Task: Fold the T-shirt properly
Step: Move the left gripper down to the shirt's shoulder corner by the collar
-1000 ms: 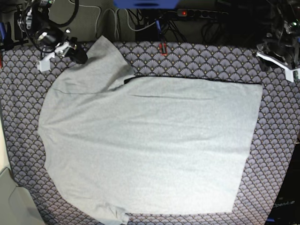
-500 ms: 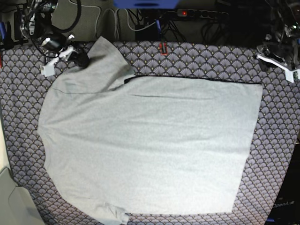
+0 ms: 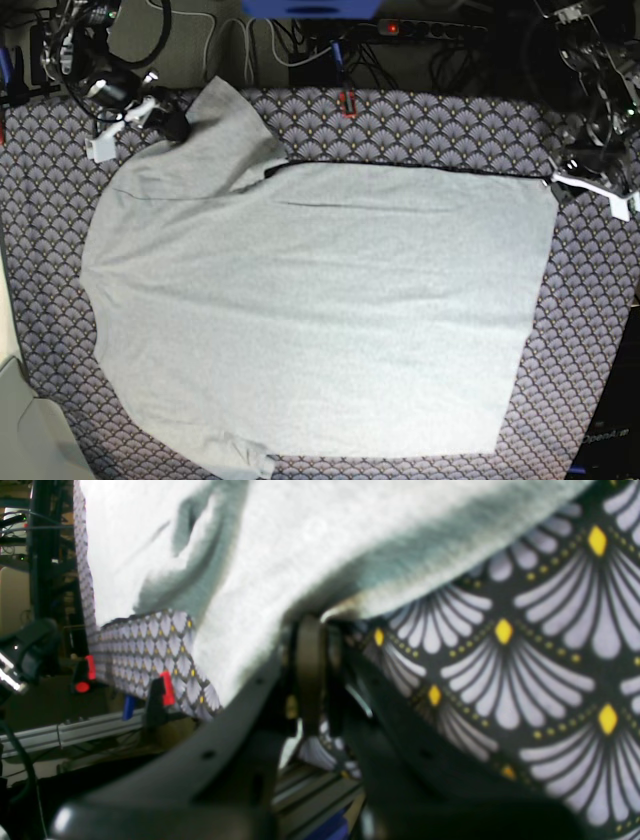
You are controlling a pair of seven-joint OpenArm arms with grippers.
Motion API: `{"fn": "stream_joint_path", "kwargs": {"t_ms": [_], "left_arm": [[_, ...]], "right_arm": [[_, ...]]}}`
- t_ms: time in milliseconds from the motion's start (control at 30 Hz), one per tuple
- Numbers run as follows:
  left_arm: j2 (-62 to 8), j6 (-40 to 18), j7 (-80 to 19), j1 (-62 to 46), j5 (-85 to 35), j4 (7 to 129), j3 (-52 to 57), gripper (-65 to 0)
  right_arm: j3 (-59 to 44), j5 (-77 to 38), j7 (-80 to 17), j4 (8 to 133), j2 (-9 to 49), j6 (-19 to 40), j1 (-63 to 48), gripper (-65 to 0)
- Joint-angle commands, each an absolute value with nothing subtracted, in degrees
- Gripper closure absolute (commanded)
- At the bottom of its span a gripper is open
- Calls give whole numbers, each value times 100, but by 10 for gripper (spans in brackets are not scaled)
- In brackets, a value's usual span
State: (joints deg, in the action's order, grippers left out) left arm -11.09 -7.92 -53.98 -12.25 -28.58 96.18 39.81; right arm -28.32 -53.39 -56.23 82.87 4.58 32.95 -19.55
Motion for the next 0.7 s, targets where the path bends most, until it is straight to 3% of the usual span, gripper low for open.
{"fn": "stream_joint_path", "kwargs": {"t_ms": [0,333,667], "left_arm": [[-1191,-804,-5305,-1121,-2897,9622,4022,-221],[-1051,-769,-4611,-892,-2888,8778,4040,-221],[-875,-752,-4602,-734,-2835,8497,4391,-221]], "right_arm": [[-2844,-5095,-5824,8251,488,3081,-2035,0],[-2844,-5095,-5824,8251,593,3081,-2026,0],[-2844,-5095,-5824,8251,637,3081,-2000,0]]}}
